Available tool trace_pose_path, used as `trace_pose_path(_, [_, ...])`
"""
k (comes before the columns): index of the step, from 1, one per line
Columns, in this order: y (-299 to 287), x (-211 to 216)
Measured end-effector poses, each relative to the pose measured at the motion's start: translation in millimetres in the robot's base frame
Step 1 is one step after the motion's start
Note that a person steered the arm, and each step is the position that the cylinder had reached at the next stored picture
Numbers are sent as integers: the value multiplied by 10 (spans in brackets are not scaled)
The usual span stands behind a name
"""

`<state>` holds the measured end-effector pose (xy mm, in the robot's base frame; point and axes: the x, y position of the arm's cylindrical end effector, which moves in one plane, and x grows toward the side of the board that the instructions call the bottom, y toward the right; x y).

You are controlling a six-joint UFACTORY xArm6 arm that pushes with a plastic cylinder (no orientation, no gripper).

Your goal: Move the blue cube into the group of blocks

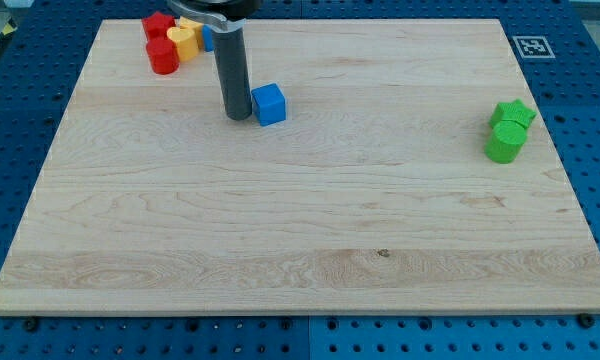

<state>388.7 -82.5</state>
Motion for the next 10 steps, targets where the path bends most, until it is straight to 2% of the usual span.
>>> trace_pose_path(1, [32,383])
trace_pose_path(2, [233,137])
trace_pose_path(3, [232,-523])
trace_pose_path(4, [132,-779])
trace_pose_path(6, [530,89])
trace_pose_path(7, [1087,23])
trace_pose_path(8, [1195,-229])
trace_pose_path(10, [234,-831])
